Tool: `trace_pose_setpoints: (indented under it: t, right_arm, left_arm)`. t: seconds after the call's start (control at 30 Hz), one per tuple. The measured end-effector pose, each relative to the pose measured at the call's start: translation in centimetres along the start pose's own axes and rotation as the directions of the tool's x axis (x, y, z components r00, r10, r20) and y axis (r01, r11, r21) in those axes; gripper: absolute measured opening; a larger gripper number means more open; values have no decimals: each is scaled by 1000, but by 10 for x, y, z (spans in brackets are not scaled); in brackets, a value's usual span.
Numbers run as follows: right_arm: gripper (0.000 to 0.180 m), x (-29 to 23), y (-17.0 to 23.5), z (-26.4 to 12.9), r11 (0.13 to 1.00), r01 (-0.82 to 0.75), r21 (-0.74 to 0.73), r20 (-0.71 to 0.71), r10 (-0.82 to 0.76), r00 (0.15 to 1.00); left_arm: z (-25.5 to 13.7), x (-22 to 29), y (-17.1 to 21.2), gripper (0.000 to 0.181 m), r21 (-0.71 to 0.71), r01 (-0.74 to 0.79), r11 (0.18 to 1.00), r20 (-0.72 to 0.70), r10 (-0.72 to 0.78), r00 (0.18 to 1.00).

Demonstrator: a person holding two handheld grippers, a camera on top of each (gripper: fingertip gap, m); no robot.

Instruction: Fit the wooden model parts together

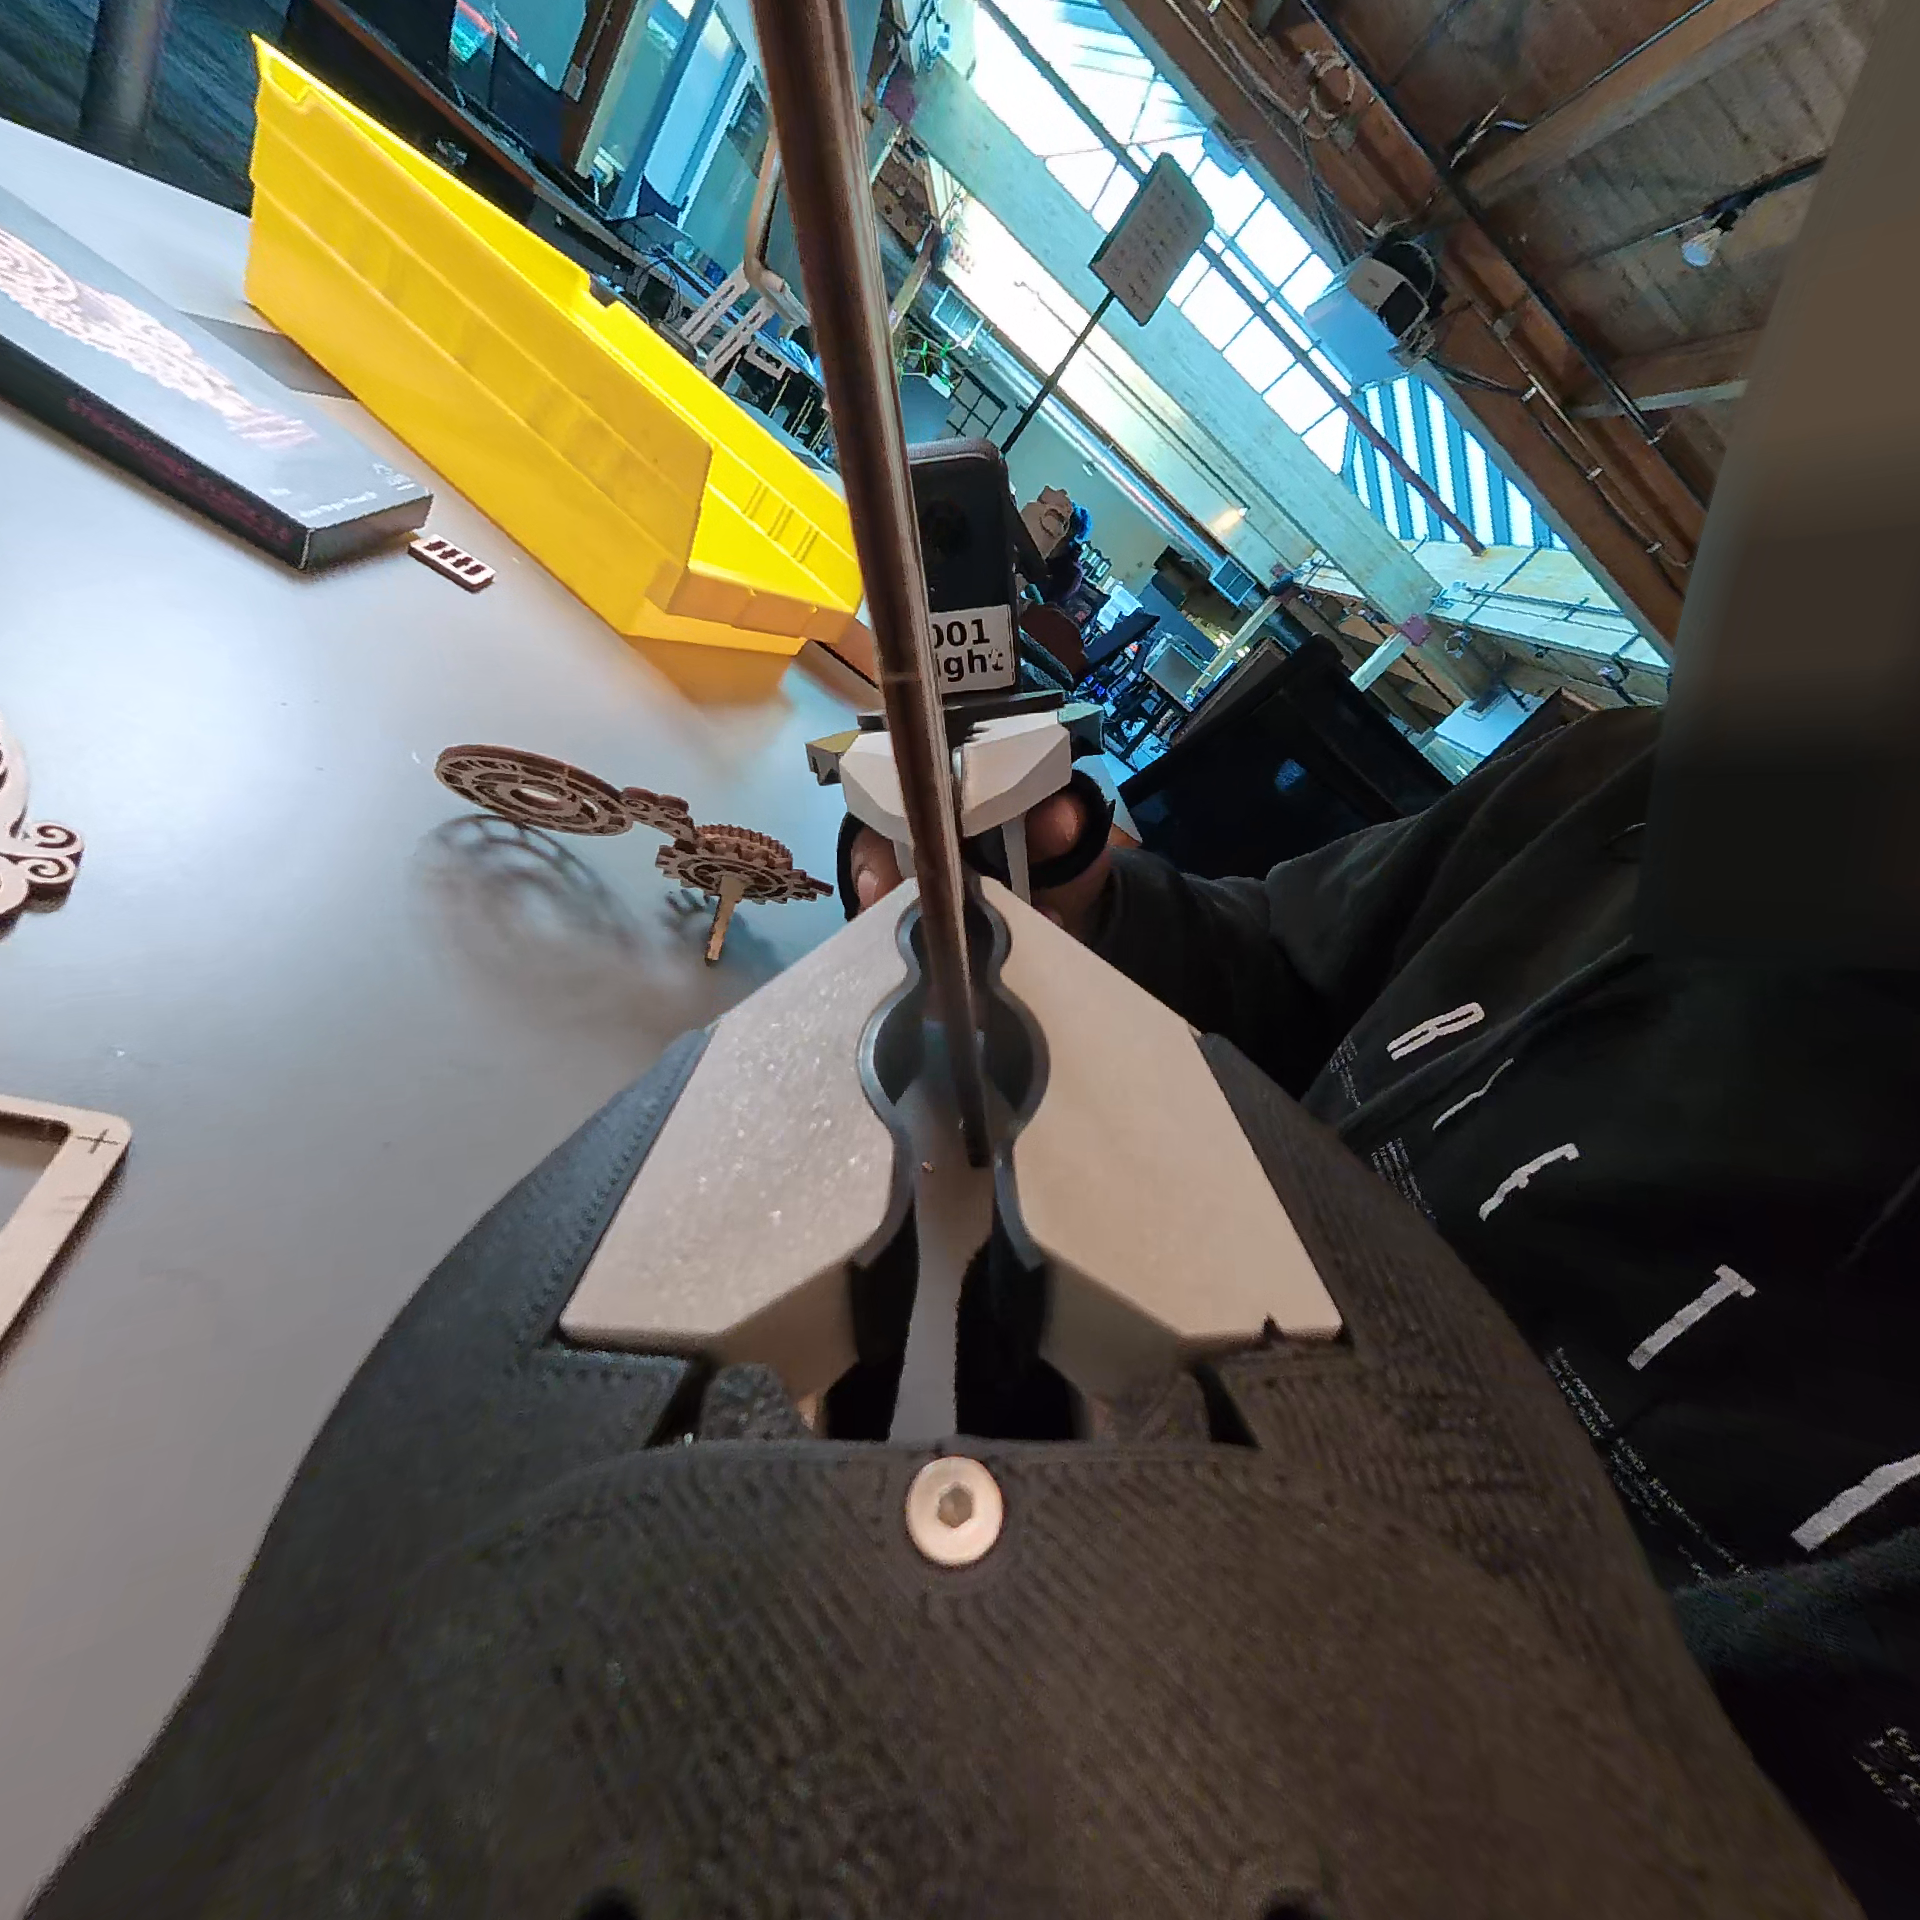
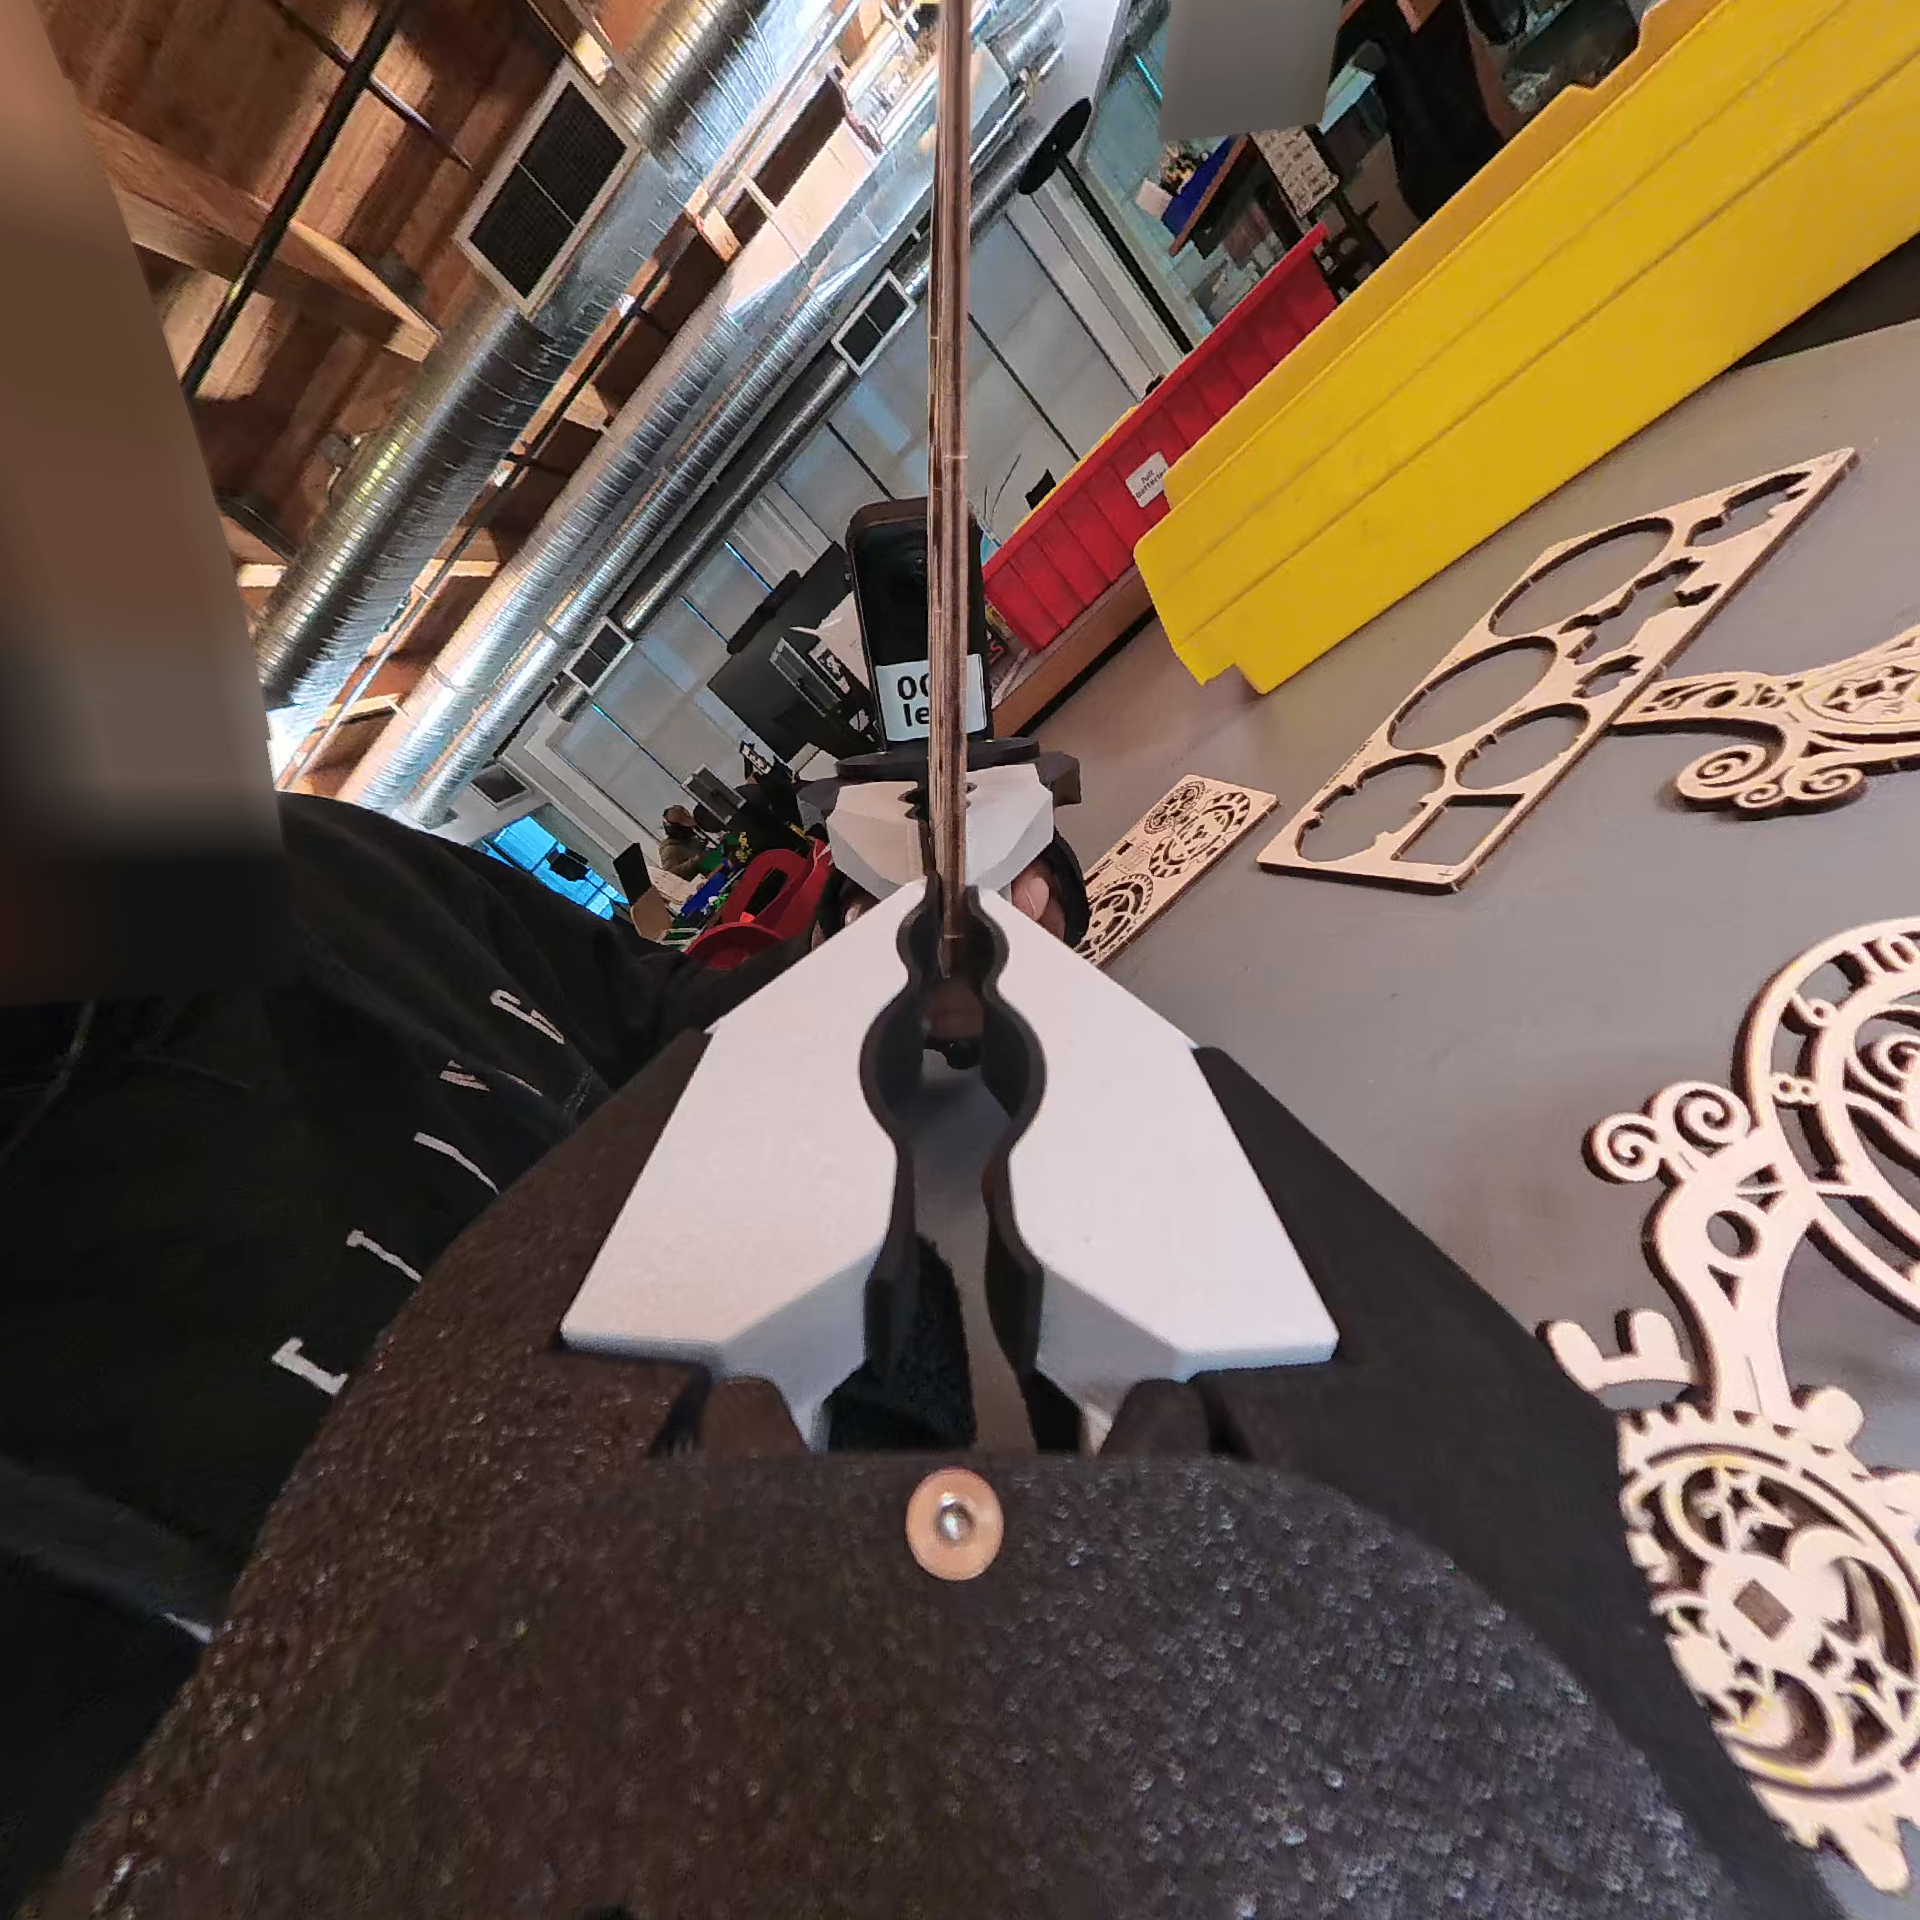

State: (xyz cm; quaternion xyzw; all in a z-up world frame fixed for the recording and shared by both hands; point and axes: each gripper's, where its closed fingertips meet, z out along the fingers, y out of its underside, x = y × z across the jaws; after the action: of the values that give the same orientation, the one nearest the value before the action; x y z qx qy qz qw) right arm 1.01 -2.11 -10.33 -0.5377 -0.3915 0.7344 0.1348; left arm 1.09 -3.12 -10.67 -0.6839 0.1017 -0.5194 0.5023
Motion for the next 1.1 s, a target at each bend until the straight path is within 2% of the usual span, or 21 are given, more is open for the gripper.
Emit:
trace_pose_setpoints:
  t: [0.77,0.93,1.1]
  right_arm:
    - [1,8,4,-1,999,15,-40,-61,-18,998]
    - [0,-7,2,-2,999,35,-34,44,-34,998]
    - [1,-8,2,-1,996,91,-27,32,-90,995]
  left_arm:
    - [0,-7,4,2,-31,-40,999,52,42,998]
    - [2,6,1,1,-26,-58,998,-2,58,998]
    - [1,6,2,2,-26,-37,999,-12,37,999]
